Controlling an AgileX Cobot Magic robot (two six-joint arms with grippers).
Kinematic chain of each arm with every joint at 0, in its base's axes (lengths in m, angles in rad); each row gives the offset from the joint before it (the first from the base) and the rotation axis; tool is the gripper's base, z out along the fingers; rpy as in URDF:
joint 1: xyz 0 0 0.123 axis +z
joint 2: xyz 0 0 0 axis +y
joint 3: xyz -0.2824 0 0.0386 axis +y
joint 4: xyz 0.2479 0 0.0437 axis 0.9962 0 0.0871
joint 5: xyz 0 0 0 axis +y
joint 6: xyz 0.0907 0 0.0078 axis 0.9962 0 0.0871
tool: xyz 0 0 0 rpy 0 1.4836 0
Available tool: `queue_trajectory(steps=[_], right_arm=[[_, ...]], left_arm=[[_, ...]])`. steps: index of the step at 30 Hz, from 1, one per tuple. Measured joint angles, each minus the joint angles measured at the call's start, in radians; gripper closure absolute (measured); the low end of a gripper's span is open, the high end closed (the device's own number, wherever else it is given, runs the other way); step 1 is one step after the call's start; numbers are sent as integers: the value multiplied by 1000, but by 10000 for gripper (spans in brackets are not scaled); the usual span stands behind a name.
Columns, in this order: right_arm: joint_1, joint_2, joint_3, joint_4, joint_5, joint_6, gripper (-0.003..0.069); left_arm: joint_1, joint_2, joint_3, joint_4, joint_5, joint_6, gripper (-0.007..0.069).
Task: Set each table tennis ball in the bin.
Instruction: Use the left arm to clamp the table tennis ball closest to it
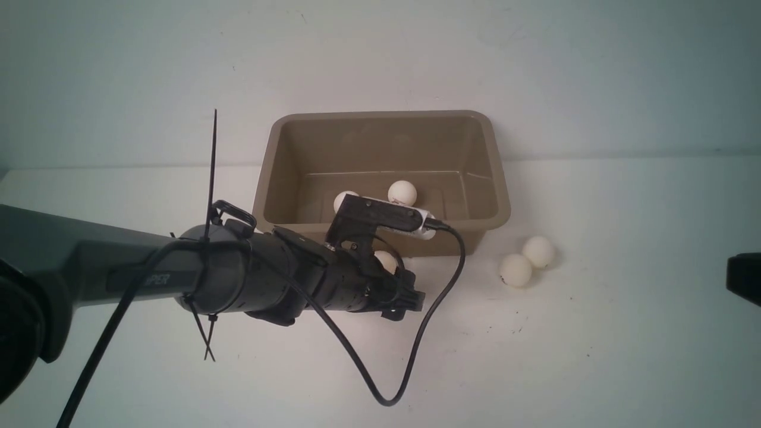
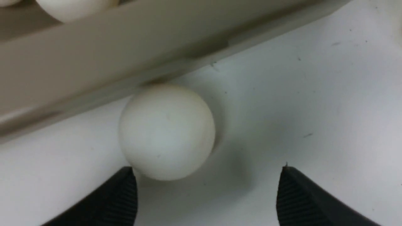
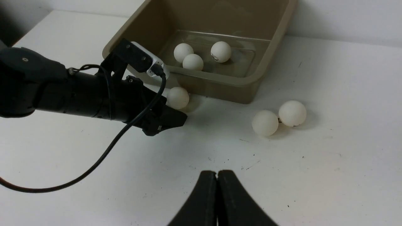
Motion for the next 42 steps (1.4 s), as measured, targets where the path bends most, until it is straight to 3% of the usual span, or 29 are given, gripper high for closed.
queue_trajectory(steps=[31,34,39,42], right_arm=[[0,0,0,32,0,0,669],[0,0,0,32,0,0,669],[0,0,0,32,0,0,669],[0,0,0,33,0,0,669]], left_arm=[[0,79,-93,-4,-66,28,95],[0,80,-93,-6,-71,28,126],[0,80,-93,-8,-75,28,270],[0,80,-93,-8,-75,28,272]])
